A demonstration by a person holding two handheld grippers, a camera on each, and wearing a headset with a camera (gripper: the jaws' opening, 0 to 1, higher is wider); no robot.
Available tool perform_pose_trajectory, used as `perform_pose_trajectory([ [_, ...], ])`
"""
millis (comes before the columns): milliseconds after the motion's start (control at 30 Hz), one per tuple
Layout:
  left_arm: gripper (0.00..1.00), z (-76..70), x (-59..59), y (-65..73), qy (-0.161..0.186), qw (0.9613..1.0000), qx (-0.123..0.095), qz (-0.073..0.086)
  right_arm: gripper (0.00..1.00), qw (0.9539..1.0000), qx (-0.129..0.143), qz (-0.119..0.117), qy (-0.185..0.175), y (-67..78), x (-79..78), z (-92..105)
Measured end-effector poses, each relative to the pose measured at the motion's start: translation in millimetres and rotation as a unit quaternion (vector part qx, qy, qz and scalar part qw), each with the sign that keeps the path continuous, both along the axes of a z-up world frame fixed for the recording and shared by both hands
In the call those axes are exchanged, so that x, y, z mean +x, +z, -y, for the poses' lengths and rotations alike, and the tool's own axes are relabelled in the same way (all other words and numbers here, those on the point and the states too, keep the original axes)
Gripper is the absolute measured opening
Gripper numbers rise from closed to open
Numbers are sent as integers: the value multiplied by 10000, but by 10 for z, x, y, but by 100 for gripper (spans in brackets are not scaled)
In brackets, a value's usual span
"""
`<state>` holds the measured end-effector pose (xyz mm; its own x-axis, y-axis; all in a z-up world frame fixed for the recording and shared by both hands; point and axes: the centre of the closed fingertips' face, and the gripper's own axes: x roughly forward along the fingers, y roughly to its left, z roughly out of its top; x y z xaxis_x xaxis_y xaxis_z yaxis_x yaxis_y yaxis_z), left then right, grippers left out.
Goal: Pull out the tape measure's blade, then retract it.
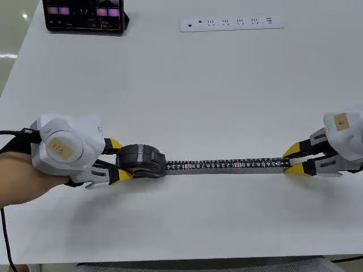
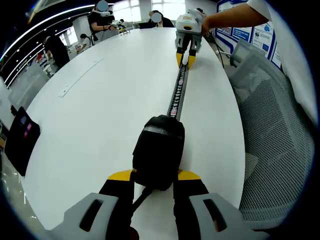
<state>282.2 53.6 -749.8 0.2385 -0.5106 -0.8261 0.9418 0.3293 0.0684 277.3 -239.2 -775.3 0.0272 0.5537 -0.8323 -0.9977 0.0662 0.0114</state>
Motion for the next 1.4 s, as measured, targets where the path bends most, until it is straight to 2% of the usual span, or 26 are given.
perform_pose_trajectory([
  [367,25,7,2,7,-3,10000,12,40,11,9999,-145,23,53,-5,3,-5],
  [667,26,9,4,11,3,10000,19,81,12,9999,-161,2,17,-4,-1,-2],
  [1033,27,8,24,8,92,9999,-21,41,18,9996,-118,-123,-212,9,8,-8],
  [1067,28,12,10,1,100,9999,-40,-24,18,9996,-108,-122,-226,12,11,-7],
  [1133,30,10,10,-3,106,9999,-40,-32,19,9995,-86,-113,-273,21,18,-7],
  [1233,34,-2,24,-13,159,9998,-55,-43,23,9985,92,-194,-498,66,38,-33],
  [1400,36,3,14,-13,186,9998,-91,-66,26,9983,55,-232,-524,47,15,-27],
])
